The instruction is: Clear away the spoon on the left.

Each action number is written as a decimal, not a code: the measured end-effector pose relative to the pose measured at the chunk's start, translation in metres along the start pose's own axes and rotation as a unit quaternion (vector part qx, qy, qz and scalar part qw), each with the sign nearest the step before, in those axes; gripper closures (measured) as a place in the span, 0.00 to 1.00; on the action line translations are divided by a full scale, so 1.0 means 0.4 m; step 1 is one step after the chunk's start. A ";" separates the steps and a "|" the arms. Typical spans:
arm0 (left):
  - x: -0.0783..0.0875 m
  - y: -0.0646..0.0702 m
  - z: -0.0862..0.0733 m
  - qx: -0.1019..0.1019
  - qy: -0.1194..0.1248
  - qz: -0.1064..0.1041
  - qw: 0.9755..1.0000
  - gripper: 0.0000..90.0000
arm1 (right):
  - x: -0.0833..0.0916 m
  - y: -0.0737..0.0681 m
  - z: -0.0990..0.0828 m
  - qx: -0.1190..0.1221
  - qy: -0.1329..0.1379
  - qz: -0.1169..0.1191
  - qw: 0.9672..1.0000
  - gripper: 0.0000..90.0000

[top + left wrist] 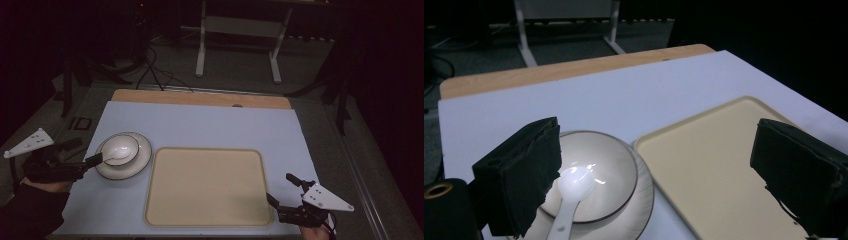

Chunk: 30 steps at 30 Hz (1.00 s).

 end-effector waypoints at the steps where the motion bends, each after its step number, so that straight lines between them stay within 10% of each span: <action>1: -0.003 -0.007 -0.007 0.007 -0.001 -0.001 1.000 0.07 | 0.000 0.000 0.000 0.000 0.000 0.000 1.000 0.14; 22: -0.052 -0.096 -0.126 0.087 -0.028 0.018 0.996 0.16 | -0.006 -0.001 -0.007 -0.001 -0.009 0.000 1.000 0.14; 30: -0.065 -0.137 -0.179 0.169 -0.047 0.016 0.984 0.19 | -0.006 0.000 -0.007 -0.001 -0.008 0.000 1.000 0.14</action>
Point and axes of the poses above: each handheld gripper's, and its own axes: x roughly backward along the jaws, z roughly out of its top, y roughly to its right, the point moved 10 cm from there along -x, roughly forward along the jaws
